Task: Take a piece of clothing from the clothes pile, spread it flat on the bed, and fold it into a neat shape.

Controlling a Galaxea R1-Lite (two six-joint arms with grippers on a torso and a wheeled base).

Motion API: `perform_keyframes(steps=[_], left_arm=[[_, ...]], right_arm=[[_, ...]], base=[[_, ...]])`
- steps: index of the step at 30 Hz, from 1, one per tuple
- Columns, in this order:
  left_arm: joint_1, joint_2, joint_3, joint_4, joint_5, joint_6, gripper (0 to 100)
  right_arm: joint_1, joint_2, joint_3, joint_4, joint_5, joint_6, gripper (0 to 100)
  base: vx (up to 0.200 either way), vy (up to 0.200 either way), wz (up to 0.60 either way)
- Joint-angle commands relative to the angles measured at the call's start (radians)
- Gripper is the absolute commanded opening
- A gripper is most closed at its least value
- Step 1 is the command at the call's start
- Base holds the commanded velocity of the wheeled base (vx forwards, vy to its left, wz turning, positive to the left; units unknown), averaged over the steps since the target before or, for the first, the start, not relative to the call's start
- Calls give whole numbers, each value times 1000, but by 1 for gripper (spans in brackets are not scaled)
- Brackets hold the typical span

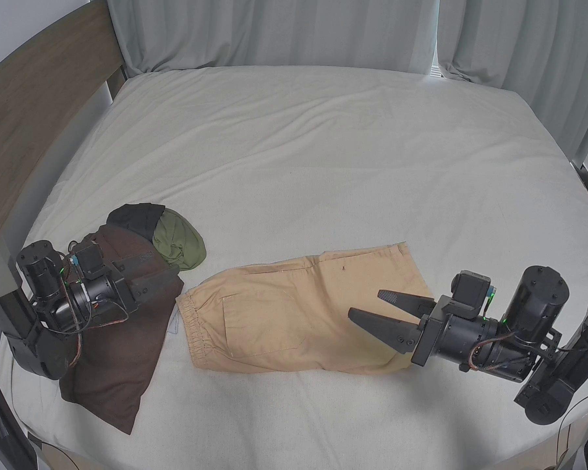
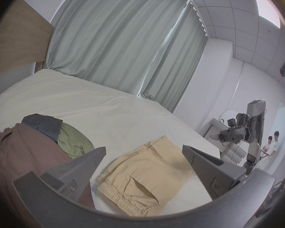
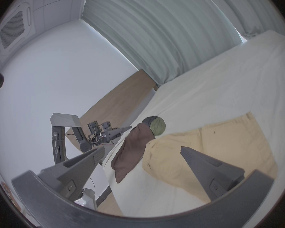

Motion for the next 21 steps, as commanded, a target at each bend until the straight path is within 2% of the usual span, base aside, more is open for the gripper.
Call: perform_keyframes(steps=[1,7,13,21], left_arm=[[-9,6,11,0,0,1,100],[-18,16,17,0,2,1,100],[-18,26,19,0,3,1,100],[-9,135,20,0,6,3,100]], right_arm=[[-6,-34,-30,-1,14,-28,100],[-55,-25,-42,-1,62,-30,100],[-55,-24,-45,-2,62,-31,100],[-56,10,-41,-2,62,-34,100]], base=[[0,0,0],[0,0,0],[0,0,0],[0,0,0]])
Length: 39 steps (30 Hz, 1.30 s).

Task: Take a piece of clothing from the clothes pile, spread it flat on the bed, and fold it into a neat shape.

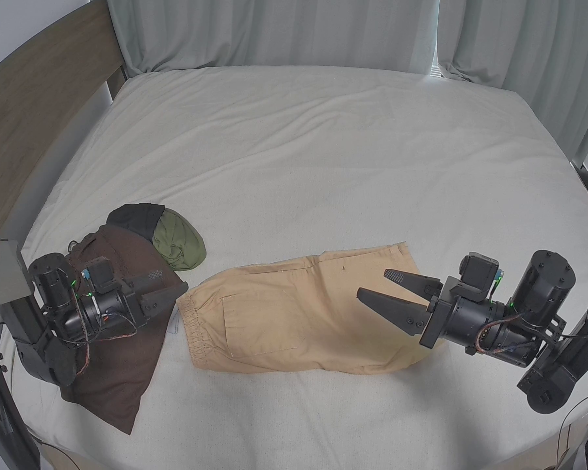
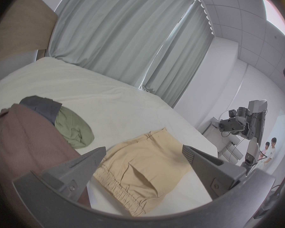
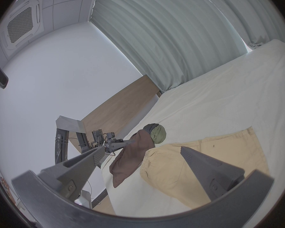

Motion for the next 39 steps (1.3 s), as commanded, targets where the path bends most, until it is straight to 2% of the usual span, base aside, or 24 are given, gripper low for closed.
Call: perform_keyframes(steps=[1,9,17,39], left_arm=[[9,73,-2,-1,0,-2,100],[12,162,-11,-1,5,18,100],[23,262,-45,-1,6,98,100],[6,400,-60,-1,13,87,100]], right_arm=[[-1,30,5,-1,0,0,100],[-4,52,7,-1,0,-17,100],[-14,62,7,-2,0,-17,100],[-14,96,8,-2,0,-18,100]], base=[[0,0,0],[0,0,0],[0,0,0],[0,0,0]])
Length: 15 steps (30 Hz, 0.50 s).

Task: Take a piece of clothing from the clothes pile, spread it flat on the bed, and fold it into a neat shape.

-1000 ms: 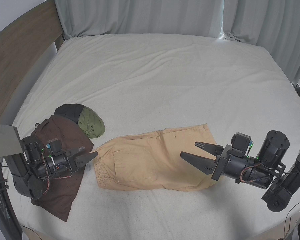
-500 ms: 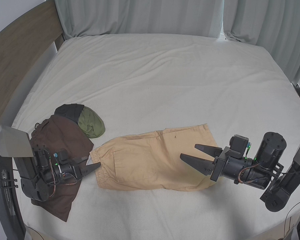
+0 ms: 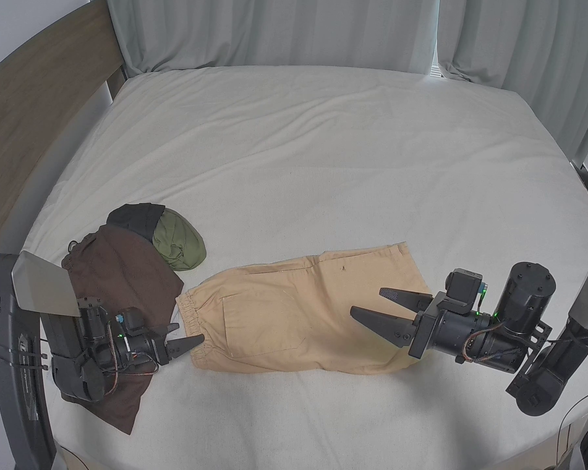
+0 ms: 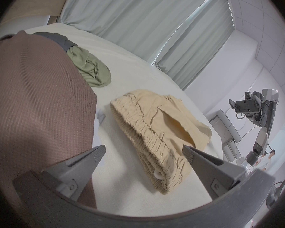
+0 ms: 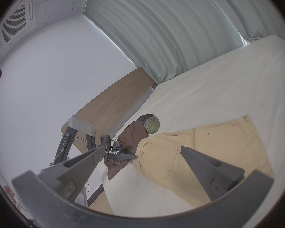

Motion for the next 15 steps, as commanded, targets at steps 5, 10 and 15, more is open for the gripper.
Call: perform_keyframes(steps=[5,10,15], left_arm=[[-33,31,9,0,0,-32,100],[-60,44,18,0,0,-76,100],[-83,45,18,0,3,-84,100]], right_arm=[[-1,9,0,0,1,0,100],[-1,9,2,0,1,0,100],[-1,17,3,0,1,0,100]], base=[[0,0,0],[0,0,0],[0,0,0]])
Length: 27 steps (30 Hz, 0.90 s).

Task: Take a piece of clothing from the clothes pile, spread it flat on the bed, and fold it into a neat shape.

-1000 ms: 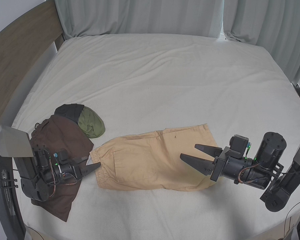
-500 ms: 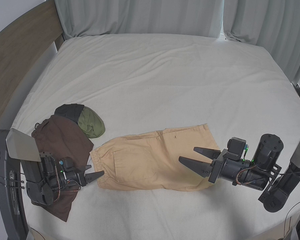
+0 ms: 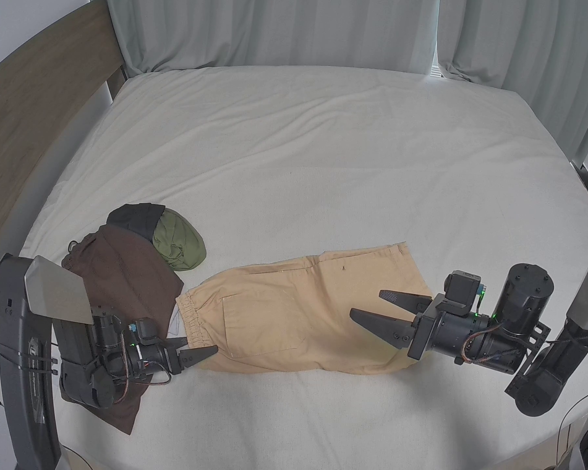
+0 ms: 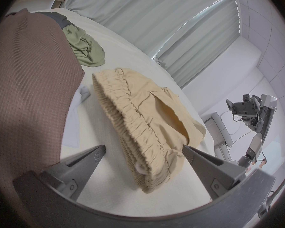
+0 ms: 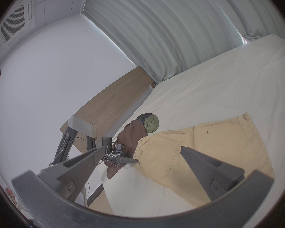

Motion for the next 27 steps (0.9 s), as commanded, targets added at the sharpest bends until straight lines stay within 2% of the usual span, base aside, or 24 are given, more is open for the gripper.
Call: perform_keyframes(steps=[1,2,4,10,21,27], left_arm=[[-17,7,3,1,1,-5,100],[-17,7,3,1,1,-5,100],[-37,4,6,1,1,-80,100],[-58,1,6,1,1,-160,100],[-83,-2,-13,0,0,-245,100],[-81,0,-42,0,4,-252,100]], right_arm=[[1,8,1,0,1,0,100],[1,8,1,0,1,0,100],[2,19,1,0,-1,0,100],[1,25,1,0,-1,-21,100],[2,33,7,0,-1,-29,100],[5,34,7,0,-1,-29,100]], base=[[0,0,0],[0,0,0],[0,0,0],[0,0,0],[0,0,0],[0,0,0]])
